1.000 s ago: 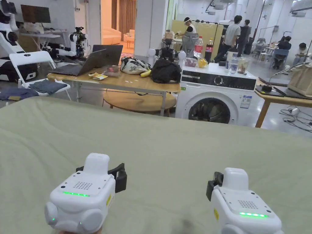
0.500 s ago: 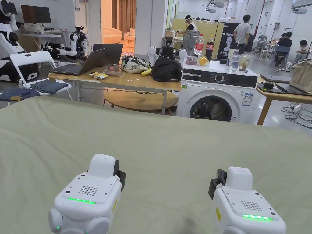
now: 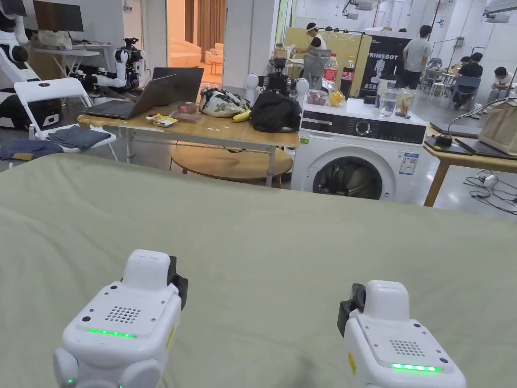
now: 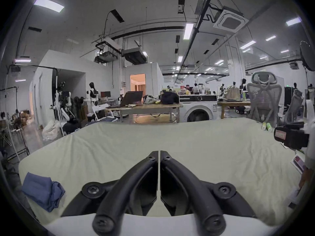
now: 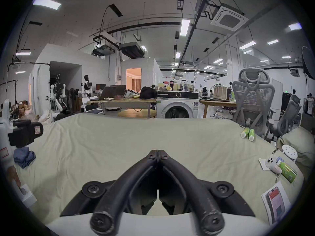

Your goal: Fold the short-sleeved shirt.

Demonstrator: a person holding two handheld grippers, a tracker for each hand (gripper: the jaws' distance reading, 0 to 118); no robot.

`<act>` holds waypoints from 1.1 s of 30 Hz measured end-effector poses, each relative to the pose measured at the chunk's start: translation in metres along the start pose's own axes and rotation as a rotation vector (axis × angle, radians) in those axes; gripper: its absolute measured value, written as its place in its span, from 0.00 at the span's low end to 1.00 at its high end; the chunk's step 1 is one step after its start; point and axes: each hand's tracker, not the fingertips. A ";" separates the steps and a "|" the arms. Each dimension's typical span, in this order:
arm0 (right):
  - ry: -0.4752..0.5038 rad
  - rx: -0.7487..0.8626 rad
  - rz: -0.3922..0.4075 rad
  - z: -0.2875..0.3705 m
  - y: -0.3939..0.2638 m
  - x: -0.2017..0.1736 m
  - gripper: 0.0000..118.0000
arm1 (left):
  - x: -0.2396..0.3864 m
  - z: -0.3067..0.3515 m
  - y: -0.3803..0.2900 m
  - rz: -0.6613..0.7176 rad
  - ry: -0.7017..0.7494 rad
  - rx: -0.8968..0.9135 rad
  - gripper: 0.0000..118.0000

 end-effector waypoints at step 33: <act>-0.035 0.044 -0.031 0.003 0.003 0.005 0.80 | 0.007 -0.002 -0.003 0.053 -0.004 -0.023 0.73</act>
